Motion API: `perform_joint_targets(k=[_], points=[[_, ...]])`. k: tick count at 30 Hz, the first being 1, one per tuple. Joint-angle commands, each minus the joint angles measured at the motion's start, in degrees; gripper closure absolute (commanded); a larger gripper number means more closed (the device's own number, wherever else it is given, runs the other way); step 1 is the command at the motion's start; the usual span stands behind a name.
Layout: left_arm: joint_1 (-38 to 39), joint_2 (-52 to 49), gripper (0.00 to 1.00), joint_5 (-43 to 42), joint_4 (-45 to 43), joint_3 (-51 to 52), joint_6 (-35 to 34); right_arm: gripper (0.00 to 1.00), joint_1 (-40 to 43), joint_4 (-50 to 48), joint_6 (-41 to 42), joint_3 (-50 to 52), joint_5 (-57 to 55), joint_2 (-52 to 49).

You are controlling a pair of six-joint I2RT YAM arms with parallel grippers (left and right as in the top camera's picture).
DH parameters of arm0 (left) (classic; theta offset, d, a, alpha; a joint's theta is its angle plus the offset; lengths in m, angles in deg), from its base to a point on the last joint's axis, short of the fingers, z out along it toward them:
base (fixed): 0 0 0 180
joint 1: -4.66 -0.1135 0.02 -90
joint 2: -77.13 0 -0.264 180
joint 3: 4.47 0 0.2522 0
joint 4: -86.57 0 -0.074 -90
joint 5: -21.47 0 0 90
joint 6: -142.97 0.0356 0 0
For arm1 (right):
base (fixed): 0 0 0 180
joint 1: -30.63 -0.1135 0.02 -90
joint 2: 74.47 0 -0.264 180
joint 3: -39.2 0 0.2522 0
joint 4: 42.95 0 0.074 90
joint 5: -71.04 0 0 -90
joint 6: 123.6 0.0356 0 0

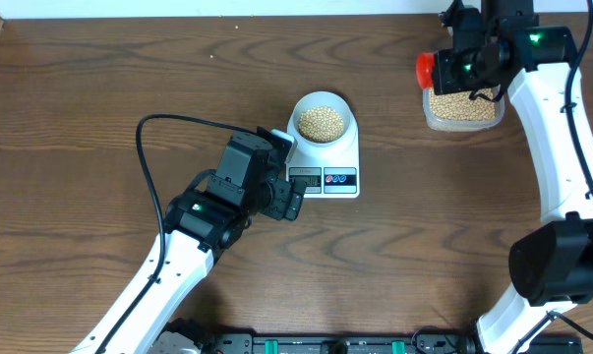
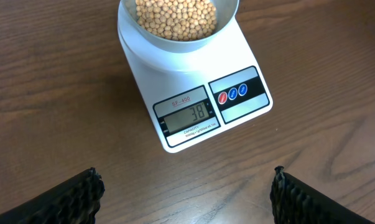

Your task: Scoop item into bowl and weigh 50g on scale

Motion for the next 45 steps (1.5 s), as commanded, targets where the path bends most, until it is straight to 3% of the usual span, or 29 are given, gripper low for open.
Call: perform_joint_targets(k=[1,22,30,45], points=[[-0.2,0.4,0.12,-0.3,0.1,0.0,0.6,0.99,0.6,0.2,0.7,-1.3,-1.2,1.2],[-0.2,0.4,0.12,-0.3,0.1,0.0,0.6,0.99,4.3,0.6,0.7,-1.0,-2.6,1.2],[-0.2,0.4,0.12,-0.3,0.1,0.0,0.6,0.99,5.2,0.9,0.6,-0.5,-10.1,1.2],[-0.2,0.4,0.12,-0.3,0.1,0.0,0.6,0.99,7.7,-6.9,-0.4,3.9,-10.1,0.0]])
